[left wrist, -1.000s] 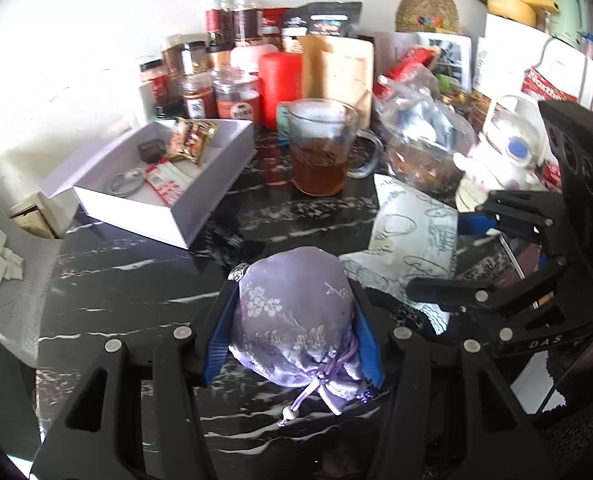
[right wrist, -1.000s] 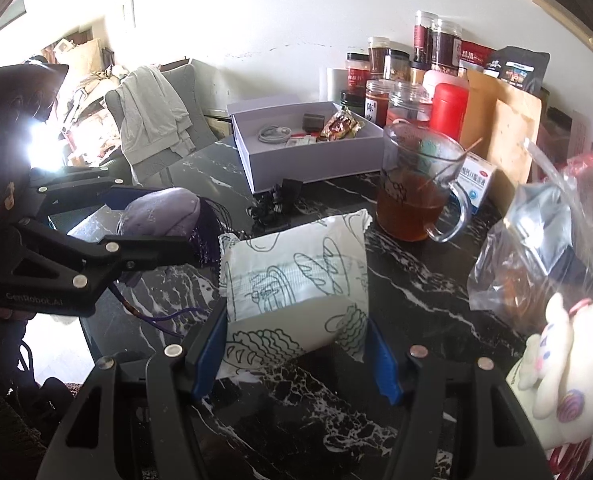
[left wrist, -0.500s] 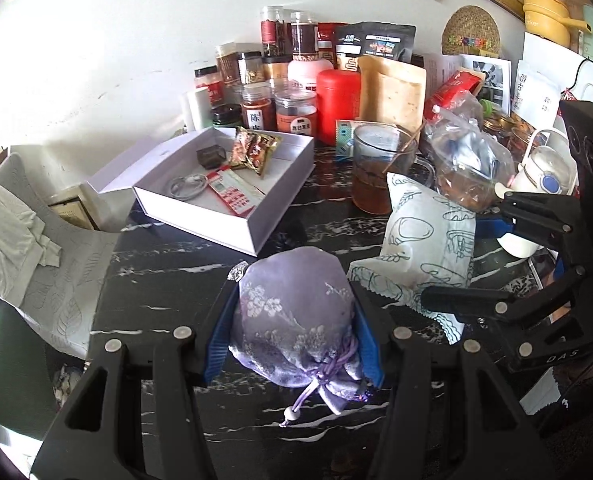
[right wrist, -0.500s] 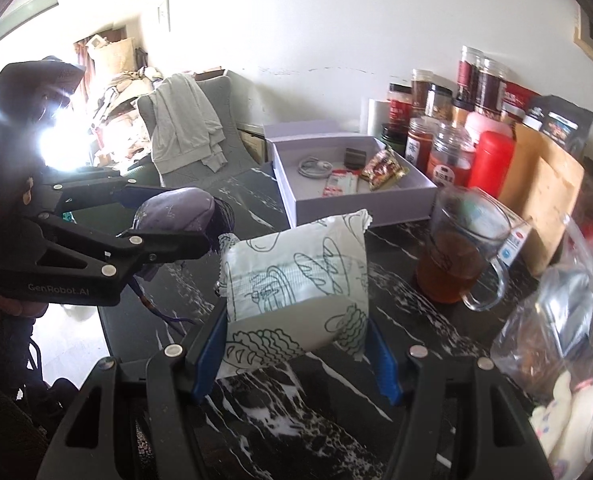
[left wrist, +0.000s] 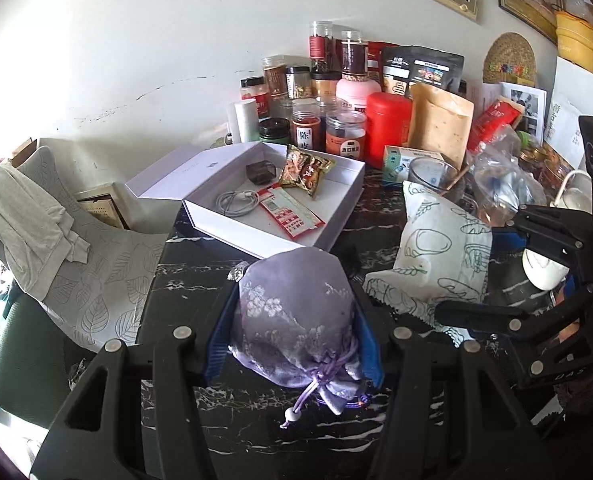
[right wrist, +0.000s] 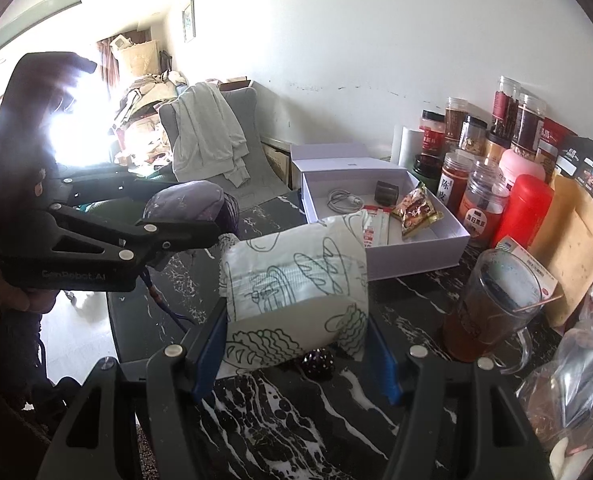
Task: Organize objects
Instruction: 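Lift pouch with left gripper while right gripper lifts tissue pack toward white box, then carry pouch over white box with left gripper while right gripper carries tissue pack there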
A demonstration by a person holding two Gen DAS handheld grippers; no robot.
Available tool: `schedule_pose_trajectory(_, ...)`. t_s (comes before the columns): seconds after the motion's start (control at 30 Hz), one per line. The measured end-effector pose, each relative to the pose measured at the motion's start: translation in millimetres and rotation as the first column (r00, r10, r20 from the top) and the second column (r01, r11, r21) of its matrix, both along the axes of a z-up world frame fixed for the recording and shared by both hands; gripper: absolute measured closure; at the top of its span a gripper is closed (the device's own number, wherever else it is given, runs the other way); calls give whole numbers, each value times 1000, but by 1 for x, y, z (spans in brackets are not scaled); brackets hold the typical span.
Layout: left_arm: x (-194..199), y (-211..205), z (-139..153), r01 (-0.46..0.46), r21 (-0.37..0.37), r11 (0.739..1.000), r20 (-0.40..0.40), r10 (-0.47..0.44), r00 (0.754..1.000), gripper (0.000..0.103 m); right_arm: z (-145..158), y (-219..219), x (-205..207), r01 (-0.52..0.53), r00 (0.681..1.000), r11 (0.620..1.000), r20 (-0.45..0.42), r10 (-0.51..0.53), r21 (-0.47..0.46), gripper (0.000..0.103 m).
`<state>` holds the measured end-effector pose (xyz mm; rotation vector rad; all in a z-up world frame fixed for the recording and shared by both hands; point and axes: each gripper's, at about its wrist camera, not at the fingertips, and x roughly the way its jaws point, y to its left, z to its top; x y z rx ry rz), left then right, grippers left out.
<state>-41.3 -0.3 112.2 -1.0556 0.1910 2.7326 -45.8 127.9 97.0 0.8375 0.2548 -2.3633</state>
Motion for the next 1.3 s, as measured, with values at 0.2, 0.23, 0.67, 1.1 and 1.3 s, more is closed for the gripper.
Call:
schedule_pose_trajectory(0.2,-23,-7,5,-9,-4,1000,-4,9,1000,51,12,-4,-20,2,1000,1000,-23,-2,5,39)
schedule_pose_trajectory(0.23,-27,-8,6,-10,-2,1000,-3,10,1000,51,14,-4,-23,2,1000,1000,-25,-2,6,39)
schedule_pose_trajectory(0.67,-94,-17,11,-12,-7,1000,-1,12,1000,51,29,-14,-75,9,998,1000,-63,-8,16,39)
schedule_pose_trajectory(1.1,-172,-23,8,-21,-26,999,-24,20,1000,51,28,-15,-136,70,995,997,-67,-69,17,39)
schedule_pose_trajectory(1.3,-209,-25,0,-18,-27,999,-22,17,1000,51,28,-15,-165,116,991,993,-71,-114,20,39)
